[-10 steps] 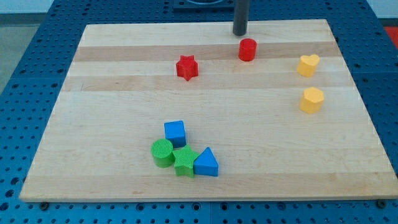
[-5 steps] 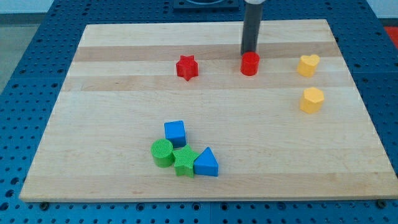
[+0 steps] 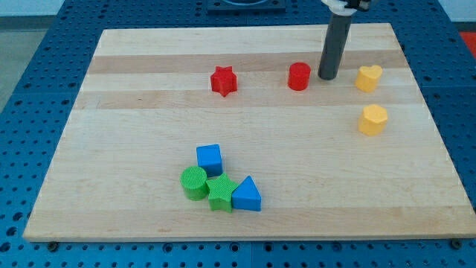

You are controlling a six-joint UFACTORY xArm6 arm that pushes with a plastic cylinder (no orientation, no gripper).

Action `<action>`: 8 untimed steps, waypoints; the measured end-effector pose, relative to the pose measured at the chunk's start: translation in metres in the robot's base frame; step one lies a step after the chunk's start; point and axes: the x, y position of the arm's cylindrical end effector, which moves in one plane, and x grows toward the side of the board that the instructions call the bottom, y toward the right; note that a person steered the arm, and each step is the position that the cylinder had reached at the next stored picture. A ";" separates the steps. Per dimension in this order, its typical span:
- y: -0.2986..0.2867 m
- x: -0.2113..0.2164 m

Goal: Move the red circle horizontal to the red star

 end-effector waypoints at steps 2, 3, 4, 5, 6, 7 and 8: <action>-0.029 0.017; -0.034 0.017; -0.035 0.017; -0.035 0.017; -0.041 0.018; -0.051 0.019; -0.056 0.019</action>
